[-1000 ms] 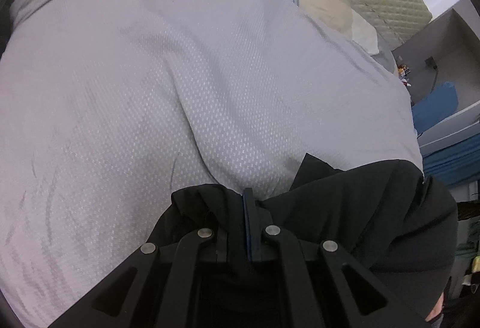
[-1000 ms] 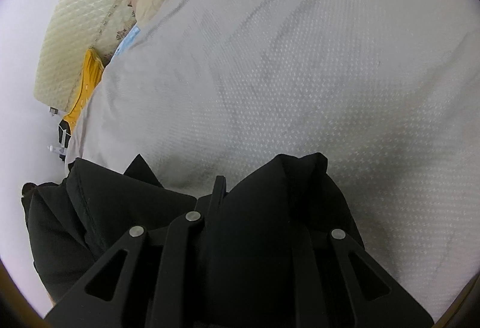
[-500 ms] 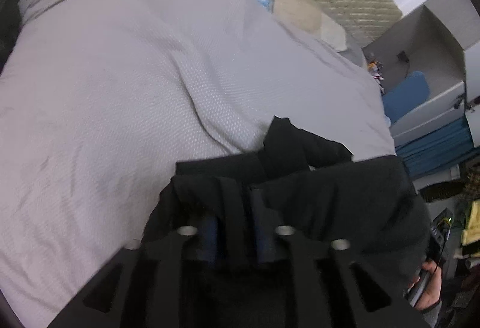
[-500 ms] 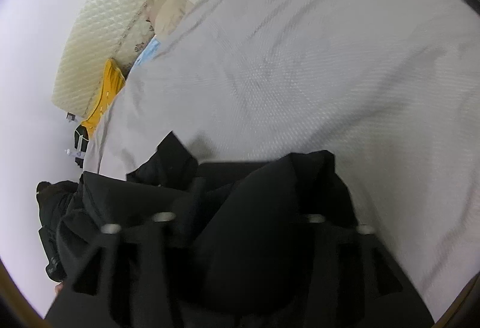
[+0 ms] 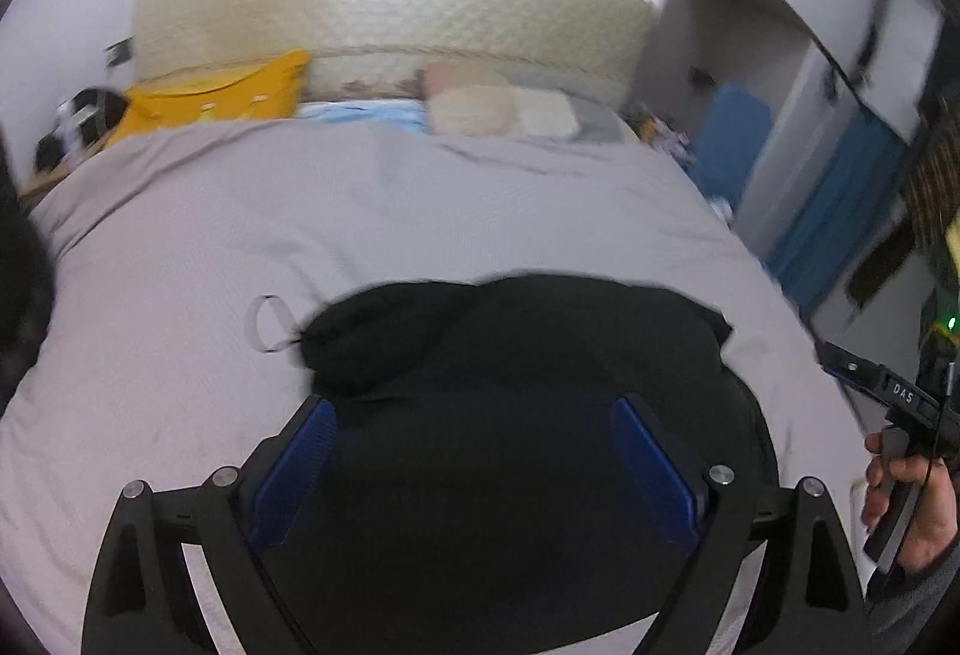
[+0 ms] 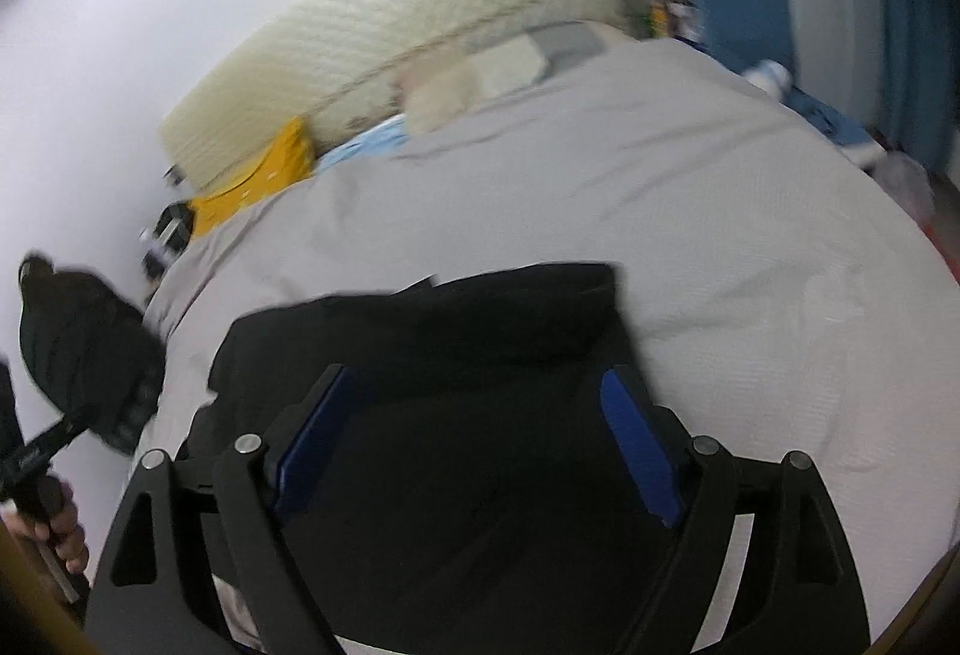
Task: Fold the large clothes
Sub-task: 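Lower the folded jacket onto the middle of the bed with both grippers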
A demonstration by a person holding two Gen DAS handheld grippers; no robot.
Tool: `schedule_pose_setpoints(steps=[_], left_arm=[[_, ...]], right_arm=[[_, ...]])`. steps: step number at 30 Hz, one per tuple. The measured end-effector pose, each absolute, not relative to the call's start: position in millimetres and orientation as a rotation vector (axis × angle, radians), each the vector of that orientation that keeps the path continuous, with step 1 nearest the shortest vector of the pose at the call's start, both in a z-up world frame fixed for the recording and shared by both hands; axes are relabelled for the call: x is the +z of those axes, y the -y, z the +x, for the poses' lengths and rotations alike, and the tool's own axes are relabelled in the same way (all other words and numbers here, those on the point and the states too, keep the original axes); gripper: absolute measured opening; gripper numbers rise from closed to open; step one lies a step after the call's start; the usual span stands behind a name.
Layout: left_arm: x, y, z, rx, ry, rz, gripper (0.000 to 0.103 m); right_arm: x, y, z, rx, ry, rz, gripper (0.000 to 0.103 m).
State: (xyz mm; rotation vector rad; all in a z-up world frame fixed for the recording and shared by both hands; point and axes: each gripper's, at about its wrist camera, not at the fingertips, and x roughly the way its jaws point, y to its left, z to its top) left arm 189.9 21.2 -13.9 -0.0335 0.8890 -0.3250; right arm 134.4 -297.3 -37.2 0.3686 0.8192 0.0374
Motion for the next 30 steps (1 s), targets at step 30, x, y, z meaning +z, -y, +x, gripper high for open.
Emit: schedule_pose_setpoints(steps=[30], left_arm=[[-173.4,69.8,280.9,-0.276,-0.900,0.067,0.103]], right_arm=[[-169.2,231.4,216.7,0.045,-0.737,0.145,0.103]])
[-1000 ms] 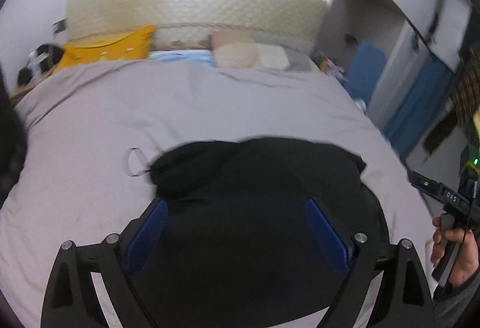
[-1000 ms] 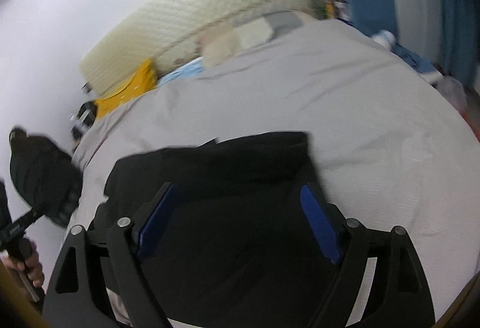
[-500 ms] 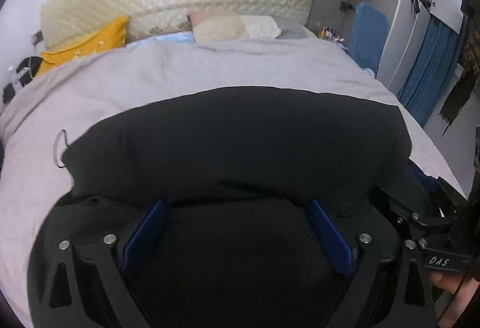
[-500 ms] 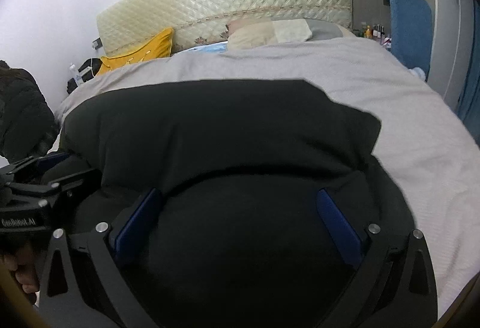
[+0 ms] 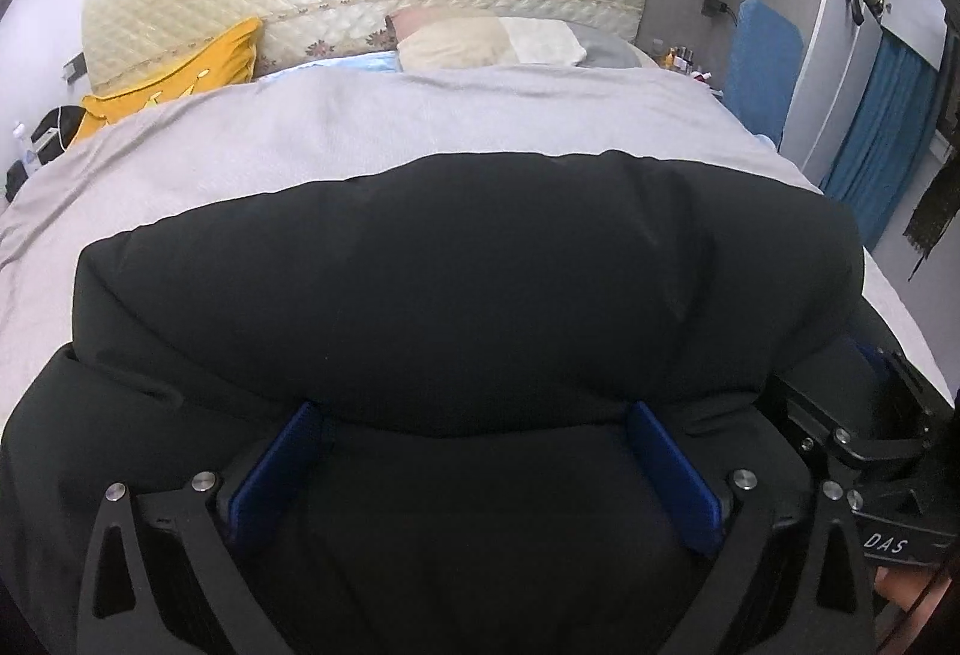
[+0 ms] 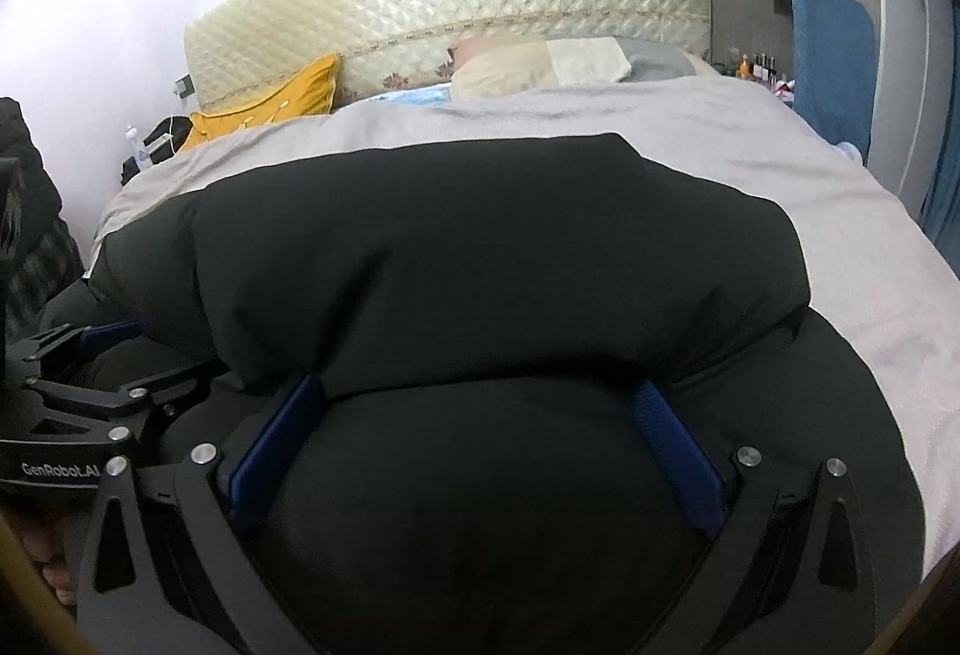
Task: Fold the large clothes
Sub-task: 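Lower the folded jacket onto the middle of the bed with both grippers, then open both grippers and release the folded jacket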
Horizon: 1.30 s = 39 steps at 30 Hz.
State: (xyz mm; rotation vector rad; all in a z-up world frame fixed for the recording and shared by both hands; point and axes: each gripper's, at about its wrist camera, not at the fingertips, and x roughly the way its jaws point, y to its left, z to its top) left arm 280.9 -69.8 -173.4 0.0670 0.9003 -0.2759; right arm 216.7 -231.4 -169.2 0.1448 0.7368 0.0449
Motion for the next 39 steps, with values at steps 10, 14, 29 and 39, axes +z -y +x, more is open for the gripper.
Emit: schedule_pose_setpoints(steps=[10,14,29,39], left_arm=[[-133.9,26.6,255.6,-0.219,-0.826,0.052,0.103],[-123.6,-7.3,232.3,-0.107,-0.752,0.126,0.103],[-172.6,-41.2,248.6,-0.110,-0.845,0.040,0.103],[-129.0,-29.6,230.4,-0.072,-0.813,0.052,0.102]], right_arm=[[-145.6,246.4,194.8,0.069,-0.734,0.175,0.103],[-129.1,261.2,182.5,0.030,-0.718,0.131,0.103],[-171.1,295.2,177.3,-0.008,-0.728,0.161,0.103],[-125.8,288.4,158.0,-0.042,-0.733,0.169,0.103]])
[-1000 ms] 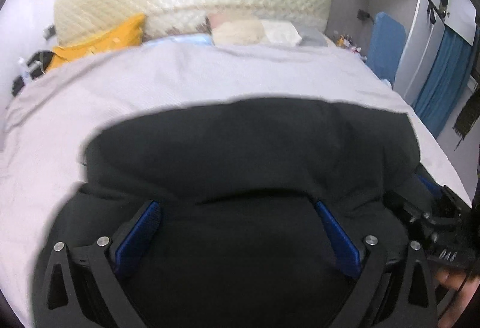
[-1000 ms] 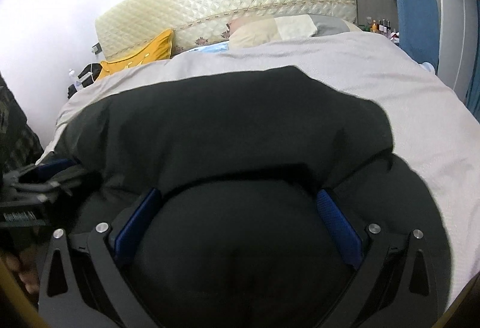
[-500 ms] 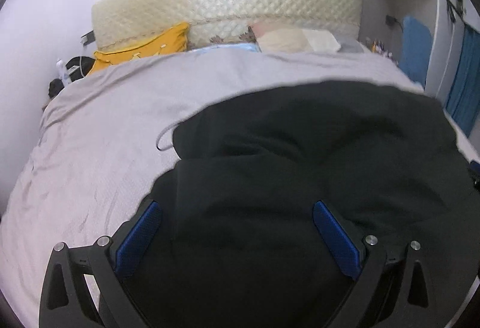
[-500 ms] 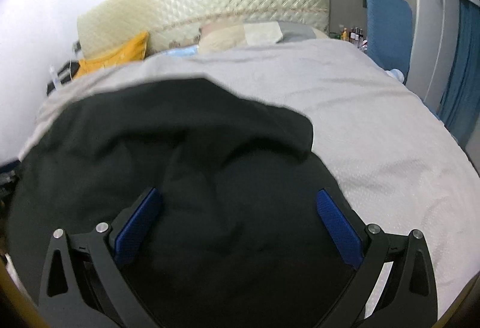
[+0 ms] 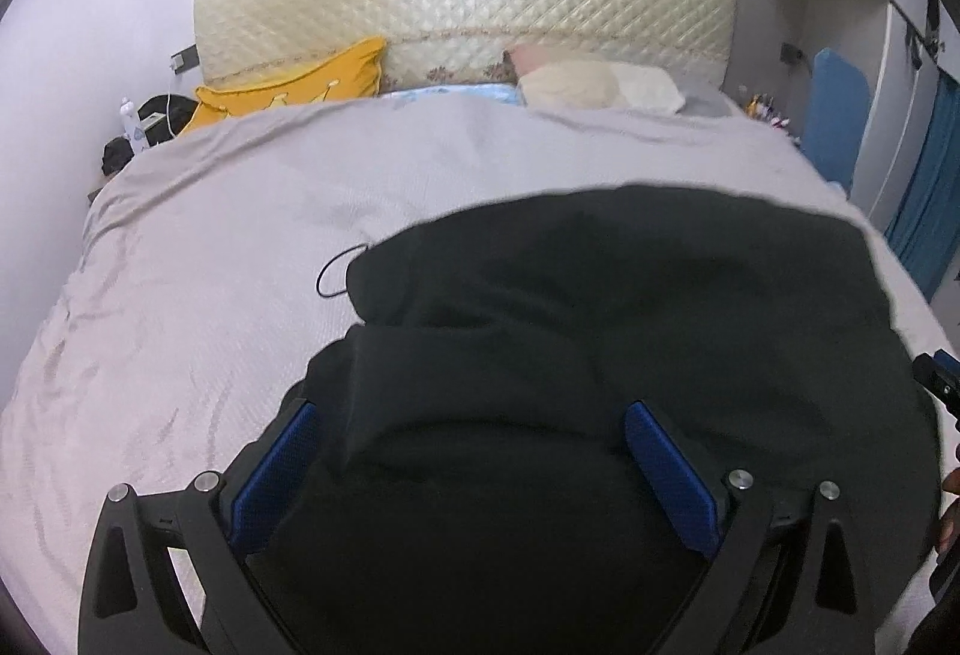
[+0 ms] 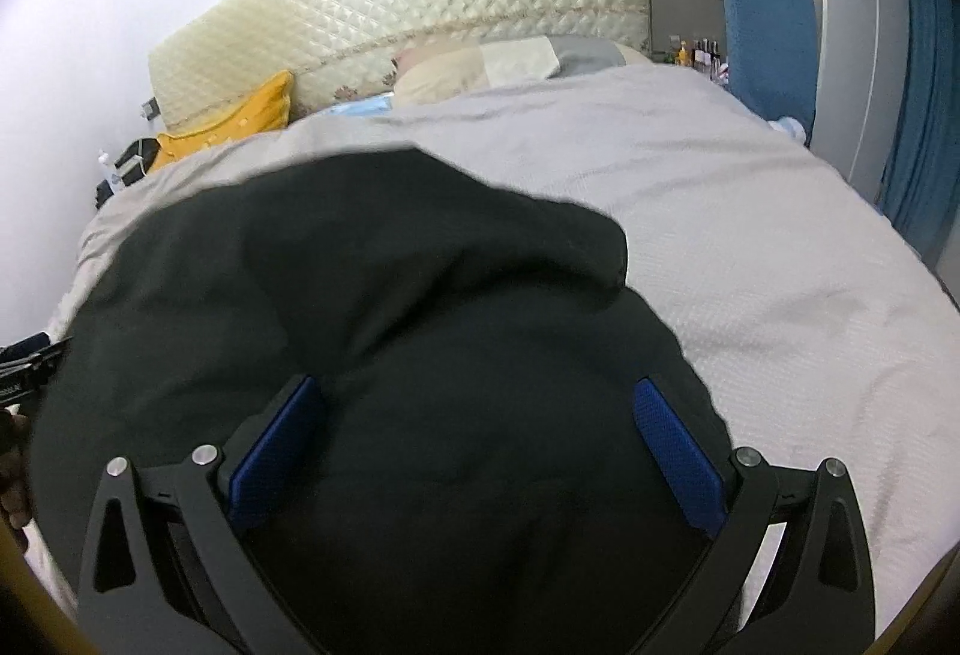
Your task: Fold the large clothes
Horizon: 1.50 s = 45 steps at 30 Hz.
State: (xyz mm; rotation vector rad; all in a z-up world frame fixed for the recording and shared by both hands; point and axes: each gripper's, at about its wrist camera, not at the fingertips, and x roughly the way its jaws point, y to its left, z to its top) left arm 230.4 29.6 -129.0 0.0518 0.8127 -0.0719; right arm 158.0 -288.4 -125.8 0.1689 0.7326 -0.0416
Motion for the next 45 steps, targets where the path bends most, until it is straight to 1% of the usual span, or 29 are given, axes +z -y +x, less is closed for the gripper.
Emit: schedule_pose_setpoints(steps=[6,11,19,24,29,33,38,45], left_arm=[[-66.1,-21.8,194.8,-0.053,-0.726,0.051,0.102],[-13.6,-17.9,151.9,-0.054,-0.655,0.036,0.102],[36.5,-10.6,80.0,-0.084,-0.581,0.013,0.102],[50.0,-7.1,40.1,-0.096,-0.544,0.003,0.102],[69.7,-2.4,-3.6,-0.073,-0.467,0.023,0.102],[76.6,-3.6,-32.3,-0.078,-0.445,-0.009,0.102],[67.1,-1.5,-57.4,-0.094,-0.469,-0.005,0.102],[41.8,3.4,-68.6,-0.095,-0.520,0.017,0.102]], right_arm=[[-60.4,275.2,129.1,-0.039,-0.653,0.161,0.103],[-21.8,264.7,102.7,-0.007,-0.619,0.196,0.103],[38.2,237.5,39.8,-0.005,-0.491,0.148,0.103],[63.4,227.2,-8.4,-0.001,-0.397,0.135,0.103],[72.5,220.9,-47.8,0.001,-0.358,0.124,0.103],[74.8,211.0,-70.9,0.021,-0.339,0.102,0.103],[70.7,199.6,-96.6,0.046,-0.333,0.097,0.103],[43.7,188.0,-117.3,0.071,-0.383,0.098,0.103]])
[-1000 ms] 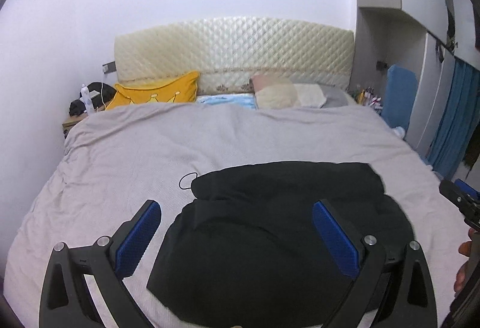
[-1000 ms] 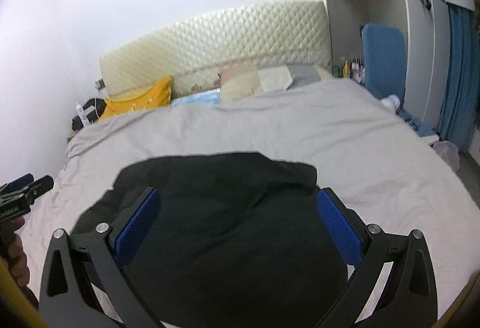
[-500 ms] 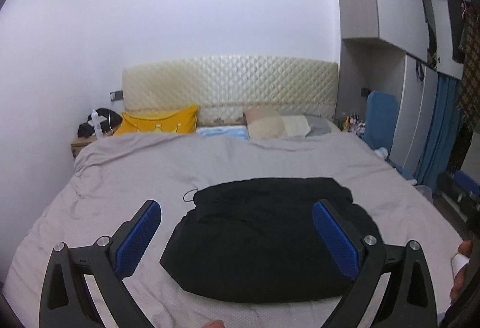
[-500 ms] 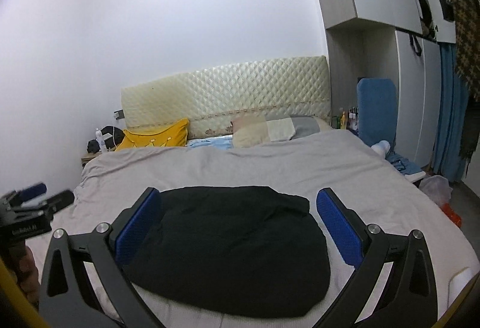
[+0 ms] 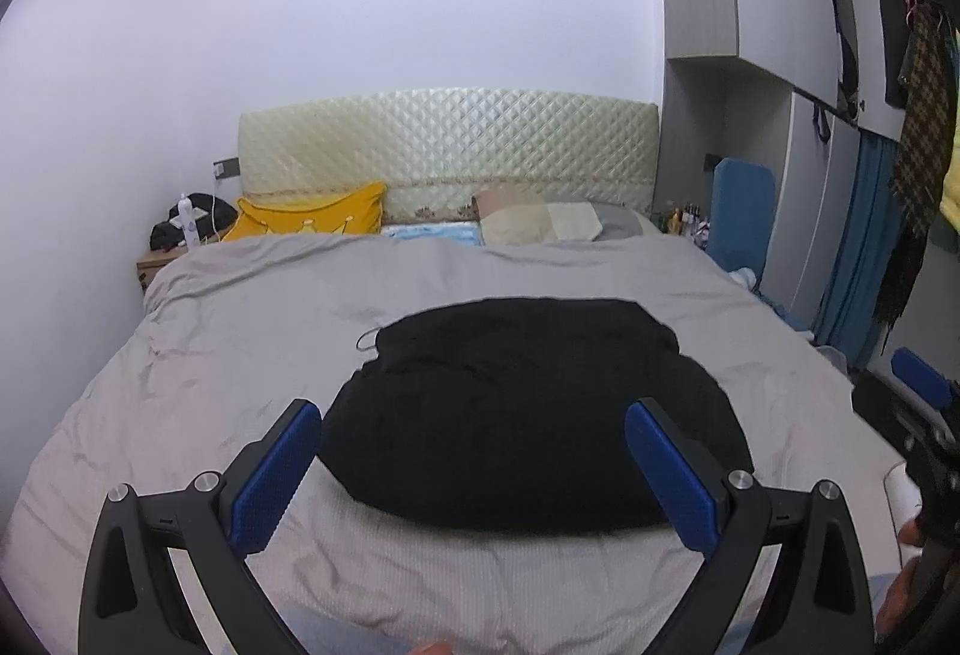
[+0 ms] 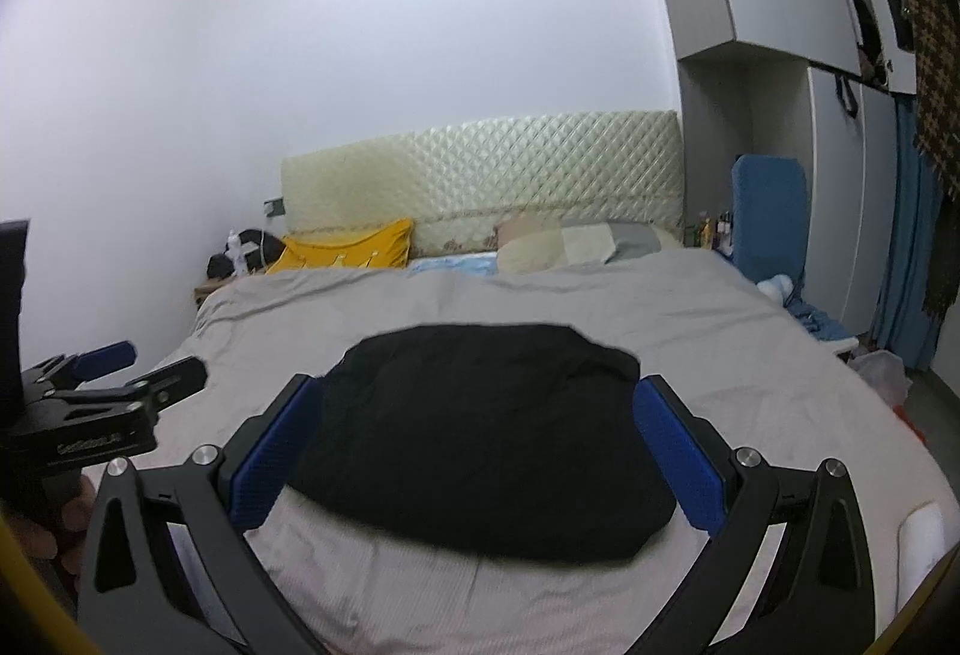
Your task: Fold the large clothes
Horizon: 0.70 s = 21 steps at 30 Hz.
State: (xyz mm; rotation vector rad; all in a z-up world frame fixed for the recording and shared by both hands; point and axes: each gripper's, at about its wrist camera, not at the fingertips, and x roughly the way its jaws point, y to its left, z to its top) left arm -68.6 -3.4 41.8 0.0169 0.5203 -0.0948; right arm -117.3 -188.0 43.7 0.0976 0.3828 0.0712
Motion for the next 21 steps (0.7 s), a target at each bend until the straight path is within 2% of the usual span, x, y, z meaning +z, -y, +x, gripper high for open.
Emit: schedule_pose_setpoints(steps=[12,21], left_arm=[[-6.3,8.6,-63.3,-0.108,-0.626,0.020,0.102],[-21.1,12.5,-50.5,-0.104,-0.666,0.012,0.102]], right_arm=[[-10.7,193.8,-114.1,0.019,-0.486,0.102,0.103],[-29.7,198.4,-103.7,0.000,-0.533,0.089,0.103]])
